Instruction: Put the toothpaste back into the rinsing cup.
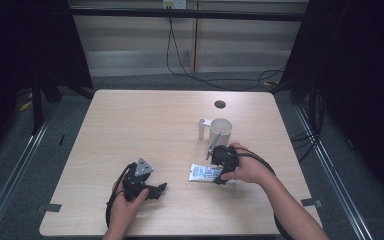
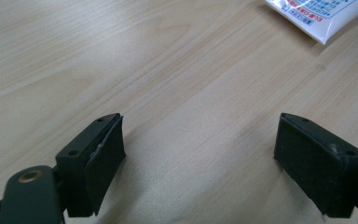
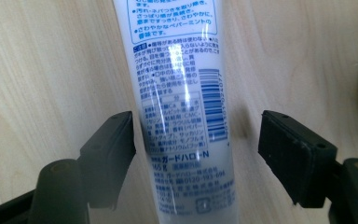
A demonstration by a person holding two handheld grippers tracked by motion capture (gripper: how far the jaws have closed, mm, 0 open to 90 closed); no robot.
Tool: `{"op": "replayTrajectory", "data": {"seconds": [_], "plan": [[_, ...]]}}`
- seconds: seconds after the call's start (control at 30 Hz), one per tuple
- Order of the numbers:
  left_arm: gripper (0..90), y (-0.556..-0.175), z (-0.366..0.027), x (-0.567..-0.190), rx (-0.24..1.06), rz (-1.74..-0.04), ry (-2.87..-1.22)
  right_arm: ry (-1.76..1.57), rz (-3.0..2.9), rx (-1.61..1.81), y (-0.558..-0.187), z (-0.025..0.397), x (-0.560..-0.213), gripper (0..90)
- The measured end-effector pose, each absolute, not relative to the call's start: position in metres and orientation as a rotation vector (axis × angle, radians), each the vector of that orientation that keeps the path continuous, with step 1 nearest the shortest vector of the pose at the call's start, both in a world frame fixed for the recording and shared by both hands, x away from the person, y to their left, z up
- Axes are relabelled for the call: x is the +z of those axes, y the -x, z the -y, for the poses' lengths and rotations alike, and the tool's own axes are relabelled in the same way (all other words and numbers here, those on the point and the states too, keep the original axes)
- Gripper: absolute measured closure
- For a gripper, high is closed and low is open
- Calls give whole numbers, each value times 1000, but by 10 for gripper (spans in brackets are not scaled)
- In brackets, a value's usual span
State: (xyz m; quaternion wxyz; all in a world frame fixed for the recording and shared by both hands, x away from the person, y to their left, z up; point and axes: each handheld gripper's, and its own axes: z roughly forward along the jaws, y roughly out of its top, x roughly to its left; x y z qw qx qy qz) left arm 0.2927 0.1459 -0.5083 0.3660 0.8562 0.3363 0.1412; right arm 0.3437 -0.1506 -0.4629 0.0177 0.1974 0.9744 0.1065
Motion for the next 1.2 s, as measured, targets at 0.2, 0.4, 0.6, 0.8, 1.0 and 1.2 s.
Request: {"op": "replayTrajectory", "data": {"seconds": [0.2, 0.4, 0.6, 0.8, 1.0, 1.2], "plan": [[158, -293, -146, -508, 362, -865, -2201, -623, -3049, 301, -350, 138, -466, 302], [158, -293, -146, -508, 364, -865, -2203, -649, -3081, 262, -352, 130, -468, 378], [158, -293, -146, -508, 364, -865, -2204, -663, -3107, 263, -354, 129, -470, 422], [158, -293, -146, -508, 363, -865, -2203, -658, -3095, 244, -354, 129, -467, 569], [158, -292, -146, -508, 362, -866, -2199, -713, -3065, 343, -352, 138, -463, 652], [158, -292, -146, -508, 362, -866, -2199, -738, -3061, 412, -346, 144, -461, 662]]}}
